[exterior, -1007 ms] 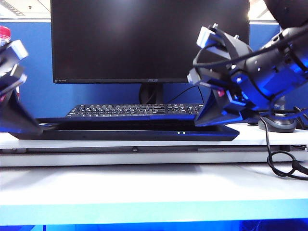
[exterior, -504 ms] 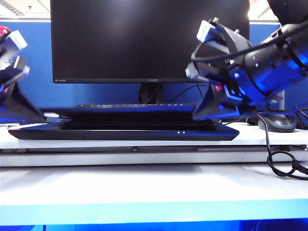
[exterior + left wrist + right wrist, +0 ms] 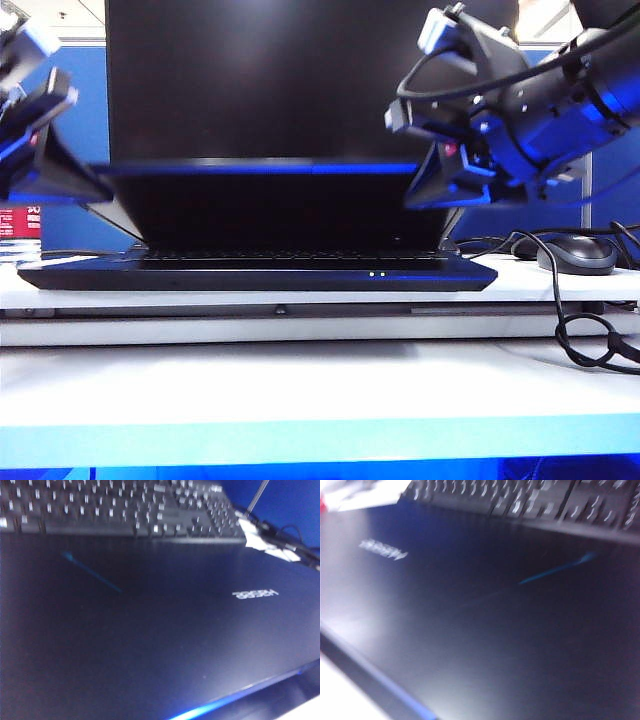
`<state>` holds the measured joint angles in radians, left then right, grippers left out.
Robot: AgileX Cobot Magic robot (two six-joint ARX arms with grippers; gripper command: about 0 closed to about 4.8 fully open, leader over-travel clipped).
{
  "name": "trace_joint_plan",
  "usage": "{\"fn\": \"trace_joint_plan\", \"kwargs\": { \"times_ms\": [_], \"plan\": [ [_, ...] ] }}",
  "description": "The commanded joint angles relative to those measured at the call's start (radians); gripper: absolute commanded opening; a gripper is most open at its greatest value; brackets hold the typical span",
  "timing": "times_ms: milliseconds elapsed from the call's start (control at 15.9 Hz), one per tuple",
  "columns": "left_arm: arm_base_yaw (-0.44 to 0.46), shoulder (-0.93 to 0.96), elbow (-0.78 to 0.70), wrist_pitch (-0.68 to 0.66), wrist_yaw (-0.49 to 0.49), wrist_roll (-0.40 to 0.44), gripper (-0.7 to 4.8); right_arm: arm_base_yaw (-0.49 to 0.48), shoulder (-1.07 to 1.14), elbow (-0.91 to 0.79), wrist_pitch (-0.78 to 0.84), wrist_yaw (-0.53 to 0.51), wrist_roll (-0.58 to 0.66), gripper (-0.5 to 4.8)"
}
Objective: Open the lid of the black laptop.
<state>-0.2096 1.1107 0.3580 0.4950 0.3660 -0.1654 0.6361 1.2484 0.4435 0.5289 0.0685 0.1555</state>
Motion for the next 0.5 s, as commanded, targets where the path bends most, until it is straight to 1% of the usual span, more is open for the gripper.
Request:
{"fn": "trace_joint_plan", "kwargs": {
  "times_ms": [63,378,504],
  "plan": [
    [0.002,-0.003,0.048,0.068,-0.014,0.013,-0.03,-0.035,-0.009,0.043,0.070,0.015,-0.019,-0.01],
    [0.003,-0.003,0.089,0.060,-0.051,0.042,-0.03,-0.056,-0.009,0.128,0.074,0.002,-0.062,-0.01],
    [0.003,0.001,0.122,0.061,-0.052,0.057,-0.03,-0.064,-0.009,0.150,0.074,-0.003,-0.080,-0.01]
  ]
}}
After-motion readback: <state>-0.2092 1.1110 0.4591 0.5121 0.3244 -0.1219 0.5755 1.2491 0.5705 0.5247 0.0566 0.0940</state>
